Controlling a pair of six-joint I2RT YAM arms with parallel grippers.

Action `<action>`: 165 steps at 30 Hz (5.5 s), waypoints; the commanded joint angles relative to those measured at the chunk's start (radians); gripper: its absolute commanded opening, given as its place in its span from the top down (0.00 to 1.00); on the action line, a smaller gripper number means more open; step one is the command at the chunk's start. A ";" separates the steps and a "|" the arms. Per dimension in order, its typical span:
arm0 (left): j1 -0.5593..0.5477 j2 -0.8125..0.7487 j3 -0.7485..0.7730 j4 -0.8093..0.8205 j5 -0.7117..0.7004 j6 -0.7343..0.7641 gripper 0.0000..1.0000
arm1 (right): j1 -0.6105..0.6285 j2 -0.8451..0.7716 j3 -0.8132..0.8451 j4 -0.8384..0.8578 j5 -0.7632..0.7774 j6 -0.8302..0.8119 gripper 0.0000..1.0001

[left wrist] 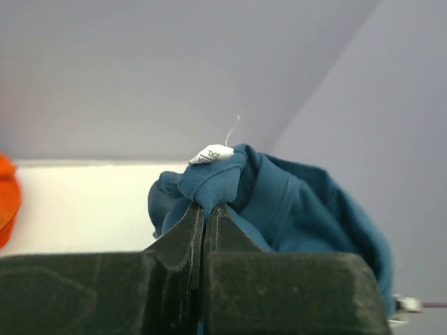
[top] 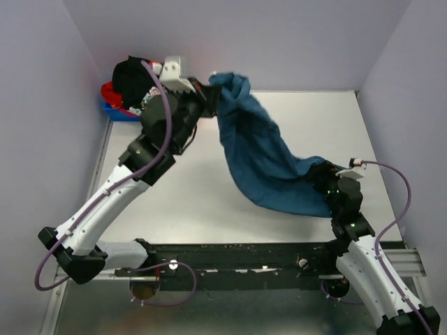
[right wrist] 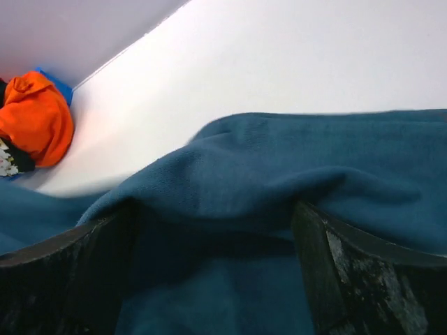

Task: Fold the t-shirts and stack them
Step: Move the tshirt to the center of the board, then flatten out the tshirt

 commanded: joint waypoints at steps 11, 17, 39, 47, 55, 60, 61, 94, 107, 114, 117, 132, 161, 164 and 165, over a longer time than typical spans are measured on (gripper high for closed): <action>0.213 -0.110 -0.719 -0.105 -0.409 -0.193 0.14 | 0.003 0.250 0.103 -0.128 0.037 0.003 0.12; 0.213 -0.157 -0.789 -0.032 -0.283 -0.155 0.14 | 0.003 0.361 0.208 -0.306 0.196 0.090 0.19; 0.193 0.027 -0.835 0.234 -0.031 -0.026 0.11 | -0.347 0.737 0.400 -0.341 0.011 0.164 0.32; 0.193 0.021 -0.866 0.255 -0.043 -0.006 0.12 | -0.413 0.942 0.509 -0.304 -0.049 0.179 0.37; 0.190 -0.011 -0.906 0.305 -0.045 -0.012 0.13 | -0.413 1.081 0.616 -0.316 -0.084 0.219 0.45; 0.188 -0.019 -0.907 0.295 -0.060 -0.005 0.13 | -0.414 1.156 0.690 -0.368 -0.087 0.250 0.59; 0.188 -0.019 -0.906 0.295 -0.060 -0.003 0.13 | -0.413 1.172 0.702 -0.370 -0.101 0.250 0.62; 0.001 0.268 -0.510 -0.043 -0.086 -0.011 0.19 | -0.413 0.427 0.334 -0.311 -0.089 0.101 0.99; -0.123 0.196 -0.628 -0.073 -0.066 -0.268 0.23 | -0.411 0.444 0.303 -0.279 -0.121 0.115 0.99; -0.123 0.269 -0.628 -0.044 -0.037 -0.270 0.29 | -0.411 0.435 0.302 -0.276 -0.126 0.118 0.99; -0.123 0.326 -0.601 -0.045 -0.042 -0.281 0.29 | -0.411 0.430 0.297 -0.275 -0.121 0.118 0.99; -0.059 0.499 -0.473 -0.005 0.007 -0.255 0.87 | -0.413 0.409 0.292 -0.275 -0.117 0.115 0.99; 0.559 0.283 0.317 -0.358 0.242 -0.124 1.00 | -0.427 0.783 1.371 -0.689 -0.169 0.033 0.99; 0.575 0.185 0.175 -0.314 0.222 -0.124 1.00 | -0.440 0.740 1.386 -0.696 -0.170 0.015 0.99; 0.575 0.144 0.100 -0.291 0.217 -0.129 1.00 | -0.443 0.719 1.369 -0.698 -0.176 0.015 0.99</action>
